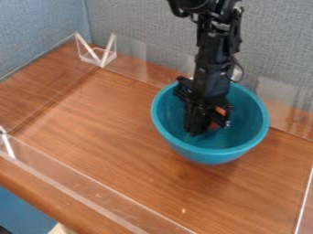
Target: Remove the mushroom from inside the blue bowl and put it on the table
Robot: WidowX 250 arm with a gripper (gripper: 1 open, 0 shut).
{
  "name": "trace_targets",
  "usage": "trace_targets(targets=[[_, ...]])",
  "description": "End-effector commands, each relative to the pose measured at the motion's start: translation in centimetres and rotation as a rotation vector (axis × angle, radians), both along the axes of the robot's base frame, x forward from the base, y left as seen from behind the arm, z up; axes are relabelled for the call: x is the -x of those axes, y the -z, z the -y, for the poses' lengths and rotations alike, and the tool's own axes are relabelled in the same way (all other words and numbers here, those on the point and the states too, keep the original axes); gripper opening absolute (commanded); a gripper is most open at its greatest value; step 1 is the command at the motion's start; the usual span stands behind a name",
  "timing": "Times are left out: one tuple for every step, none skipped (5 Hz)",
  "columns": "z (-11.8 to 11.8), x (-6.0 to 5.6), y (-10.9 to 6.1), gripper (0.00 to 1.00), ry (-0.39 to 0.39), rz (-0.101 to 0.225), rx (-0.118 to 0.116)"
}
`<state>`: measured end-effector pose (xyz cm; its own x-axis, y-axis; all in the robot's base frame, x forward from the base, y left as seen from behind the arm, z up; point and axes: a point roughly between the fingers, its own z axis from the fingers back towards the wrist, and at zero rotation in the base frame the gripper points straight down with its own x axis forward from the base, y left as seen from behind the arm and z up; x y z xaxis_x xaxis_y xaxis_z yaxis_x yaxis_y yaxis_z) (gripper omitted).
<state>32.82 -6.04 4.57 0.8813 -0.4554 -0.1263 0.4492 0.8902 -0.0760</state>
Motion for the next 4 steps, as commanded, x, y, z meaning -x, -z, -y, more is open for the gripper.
trace_targets(targets=[[0.8, -0.1, -2.3, 0.00, 0.012, 0.069, 0.010], [1.7, 0.4, -2.4, 0.00, 0.025, 0.070, 0.014], [2.2, 0.0, -2.2, 0.00, 0.060, 0.072, 0.018], [2.6, -0.4, -1.9, 0.00, 0.092, 0.073, 0.019]])
